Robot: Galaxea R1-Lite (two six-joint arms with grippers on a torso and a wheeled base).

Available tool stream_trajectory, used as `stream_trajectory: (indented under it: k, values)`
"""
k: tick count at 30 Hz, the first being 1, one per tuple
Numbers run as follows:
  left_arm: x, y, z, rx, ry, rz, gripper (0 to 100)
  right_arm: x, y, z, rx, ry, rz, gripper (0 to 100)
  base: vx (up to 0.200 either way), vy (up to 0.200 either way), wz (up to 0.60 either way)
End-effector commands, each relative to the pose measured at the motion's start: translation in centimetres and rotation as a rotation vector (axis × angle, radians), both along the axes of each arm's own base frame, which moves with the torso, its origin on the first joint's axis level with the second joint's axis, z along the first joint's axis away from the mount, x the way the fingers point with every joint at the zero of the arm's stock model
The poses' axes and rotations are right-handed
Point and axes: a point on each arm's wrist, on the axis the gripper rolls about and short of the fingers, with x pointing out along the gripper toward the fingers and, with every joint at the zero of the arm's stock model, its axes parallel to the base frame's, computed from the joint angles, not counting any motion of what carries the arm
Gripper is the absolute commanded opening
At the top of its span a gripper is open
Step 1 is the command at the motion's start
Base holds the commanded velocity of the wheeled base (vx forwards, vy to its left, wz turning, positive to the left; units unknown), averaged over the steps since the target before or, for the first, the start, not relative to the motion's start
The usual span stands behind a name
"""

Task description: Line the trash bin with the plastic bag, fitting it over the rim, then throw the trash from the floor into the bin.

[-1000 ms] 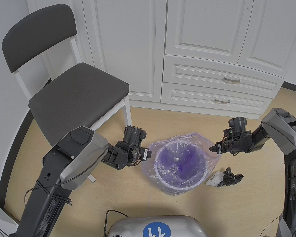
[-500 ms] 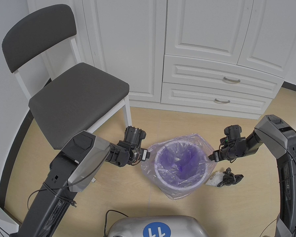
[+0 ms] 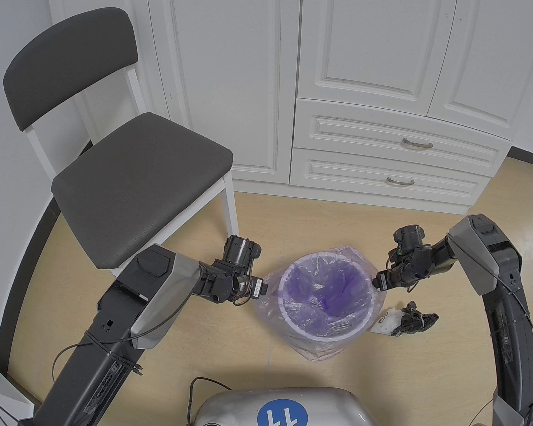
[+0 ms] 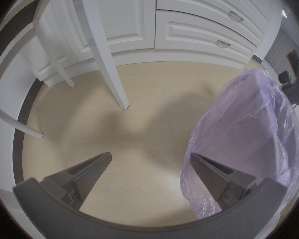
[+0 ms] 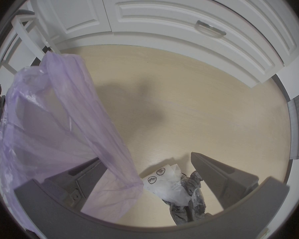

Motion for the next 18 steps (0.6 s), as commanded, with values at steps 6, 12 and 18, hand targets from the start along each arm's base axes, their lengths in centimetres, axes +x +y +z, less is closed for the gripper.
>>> stream_trajectory:
  k: [6, 12, 18]
  values:
    - [0.1, 0.6, -0.5, 0.012, 0.021, -0.006, 100, 0.4, 0.2, -2.2, -0.013, 0.090, -0.002, 100, 0.000, 0.000, 0.00]
    - [0.1, 0.5, 0.1, 0.003, 0.018, 0.002, 100, 0.3, 0.2, -1.7, -0.004, 0.095, -0.029, 100, 0.000, 0.000, 0.00]
    - [-1.2, -0.9, 4.1, -0.052, -0.002, 0.006, 100, -1.5, -0.1, 4.8, 0.102, 0.036, 0.028, 100, 0.000, 0.000, 0.00]
